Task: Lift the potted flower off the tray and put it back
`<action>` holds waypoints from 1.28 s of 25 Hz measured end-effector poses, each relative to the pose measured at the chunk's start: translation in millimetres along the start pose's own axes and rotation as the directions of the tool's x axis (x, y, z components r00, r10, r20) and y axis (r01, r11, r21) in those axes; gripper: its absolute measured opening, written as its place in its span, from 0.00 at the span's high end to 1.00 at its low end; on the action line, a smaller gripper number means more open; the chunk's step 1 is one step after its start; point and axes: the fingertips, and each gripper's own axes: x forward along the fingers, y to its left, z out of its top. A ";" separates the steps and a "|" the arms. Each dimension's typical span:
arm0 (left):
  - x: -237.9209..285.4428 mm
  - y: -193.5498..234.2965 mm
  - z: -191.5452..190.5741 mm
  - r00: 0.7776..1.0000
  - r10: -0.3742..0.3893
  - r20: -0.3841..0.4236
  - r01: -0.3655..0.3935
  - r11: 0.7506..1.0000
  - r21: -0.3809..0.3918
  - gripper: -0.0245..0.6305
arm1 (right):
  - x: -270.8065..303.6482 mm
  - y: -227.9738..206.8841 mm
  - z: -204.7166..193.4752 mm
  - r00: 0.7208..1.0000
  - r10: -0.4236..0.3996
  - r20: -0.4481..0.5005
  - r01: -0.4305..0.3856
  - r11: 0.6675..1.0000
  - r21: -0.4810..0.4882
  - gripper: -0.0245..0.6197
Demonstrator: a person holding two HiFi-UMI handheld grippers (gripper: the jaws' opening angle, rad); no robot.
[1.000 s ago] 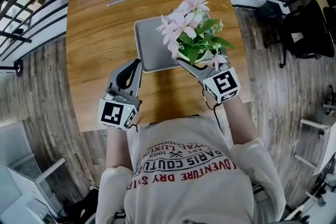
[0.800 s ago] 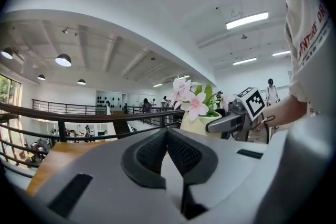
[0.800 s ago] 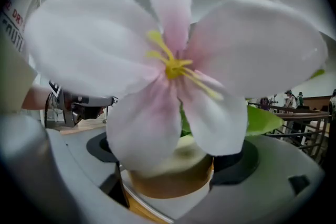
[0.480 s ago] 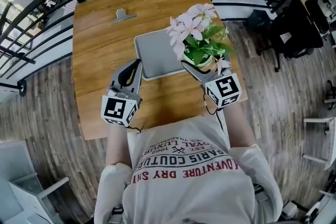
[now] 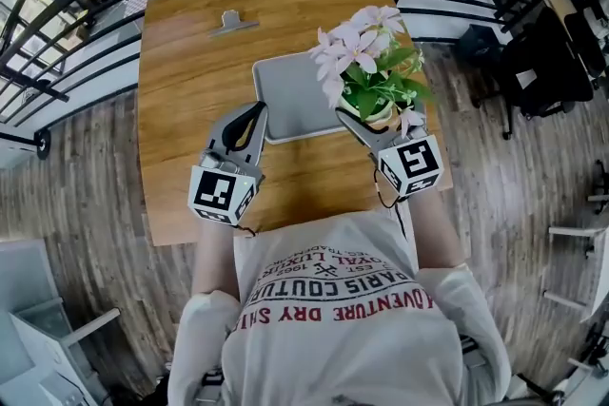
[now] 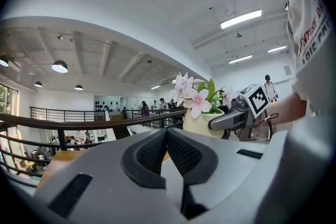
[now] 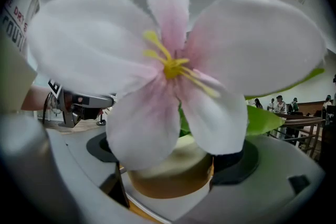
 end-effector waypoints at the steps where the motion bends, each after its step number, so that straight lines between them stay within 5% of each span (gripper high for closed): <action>1: 2.0 -0.6 -0.7 1.000 0.002 -0.001 -0.002 1.000 -0.001 0.94 | 0.9 -1.2 -1.6 1.000 0.007 -0.002 -0.007 1.000 -0.001 0.20; 10: 13.5 -25.8 -10.5 0.999 0.023 -0.028 -0.023 1.000 0.007 0.94 | 13.4 -9.4 -30.1 0.993 0.113 -0.044 -0.112 0.994 0.017 0.20; 15: 25.9 -0.6 -21.3 0.997 0.066 -0.050 -0.067 0.998 -0.018 0.94 | 60.3 -4.2 -51.3 0.973 0.206 -0.104 -0.204 0.979 0.028 0.20; 24: 21.7 8.8 -68.8 0.974 0.187 -0.123 -0.205 0.967 -0.150 0.94 | 106.4 29.8 -126.7 0.880 0.426 -0.210 -0.430 0.902 0.029 0.20; 32: 11.3 3.0 -120.4 0.930 0.273 -0.247 -0.330 0.917 -0.226 0.94 | 130.4 62.5 -174.5 0.773 0.580 -0.256 -0.588 0.807 0.053 0.20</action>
